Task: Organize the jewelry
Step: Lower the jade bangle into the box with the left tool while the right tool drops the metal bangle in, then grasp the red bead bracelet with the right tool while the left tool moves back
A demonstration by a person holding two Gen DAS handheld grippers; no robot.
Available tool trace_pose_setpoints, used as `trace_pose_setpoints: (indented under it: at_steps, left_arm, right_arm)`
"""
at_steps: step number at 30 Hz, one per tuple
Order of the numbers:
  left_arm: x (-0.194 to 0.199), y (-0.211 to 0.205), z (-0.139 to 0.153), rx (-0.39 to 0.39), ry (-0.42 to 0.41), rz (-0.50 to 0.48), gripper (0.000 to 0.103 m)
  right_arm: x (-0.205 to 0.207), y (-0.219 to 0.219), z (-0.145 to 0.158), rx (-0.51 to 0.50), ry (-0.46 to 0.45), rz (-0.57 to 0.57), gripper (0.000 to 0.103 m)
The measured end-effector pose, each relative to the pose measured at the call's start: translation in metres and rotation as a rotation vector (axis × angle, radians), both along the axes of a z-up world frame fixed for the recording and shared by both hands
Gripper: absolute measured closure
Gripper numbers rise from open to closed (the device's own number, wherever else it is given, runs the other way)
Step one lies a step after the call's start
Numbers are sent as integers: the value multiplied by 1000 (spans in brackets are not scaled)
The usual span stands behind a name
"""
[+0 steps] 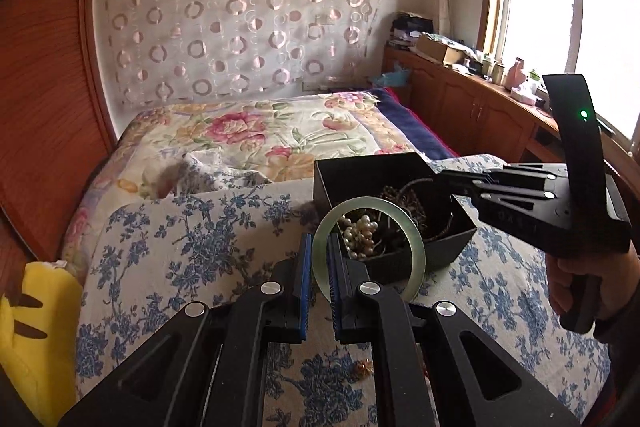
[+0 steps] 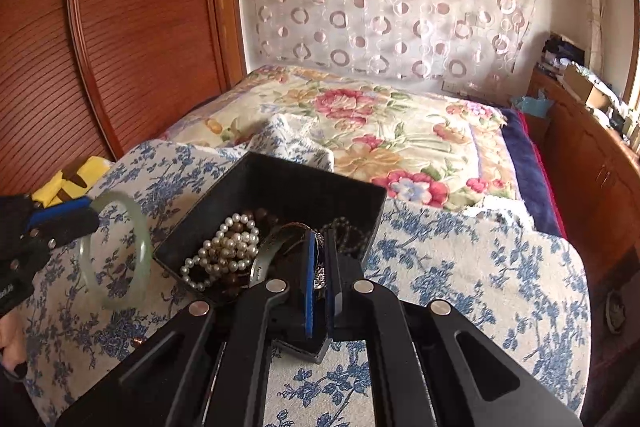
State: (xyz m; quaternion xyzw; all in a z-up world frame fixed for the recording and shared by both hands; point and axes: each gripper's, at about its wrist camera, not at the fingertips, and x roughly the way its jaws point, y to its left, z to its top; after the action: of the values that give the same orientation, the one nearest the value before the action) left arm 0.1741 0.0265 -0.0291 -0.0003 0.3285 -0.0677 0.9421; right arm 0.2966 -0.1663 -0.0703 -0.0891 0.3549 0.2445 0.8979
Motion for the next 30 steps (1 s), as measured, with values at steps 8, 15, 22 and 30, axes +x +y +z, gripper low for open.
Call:
trace_pose_setpoints:
  at_steps: [8, 15, 22, 30]
  left_arm:
    - [19, -15, -1, 12, 4, -10, 96]
    - [42, -33, -3, 31, 7, -24, 96]
    - [62, -46, -12, 46, 31, -30, 96]
    - [66, -54, -18, 79, 42, -36, 94]
  right_arm:
    - [-9, -16, 3, 15, -8, 8, 98]
    - [-29, -32, 8, 17, -39, 14, 98]
    - [-51, -39, 10, 30, -48, 39, 98]
    - [-76, -38, 13, 0, -80, 77, 97]
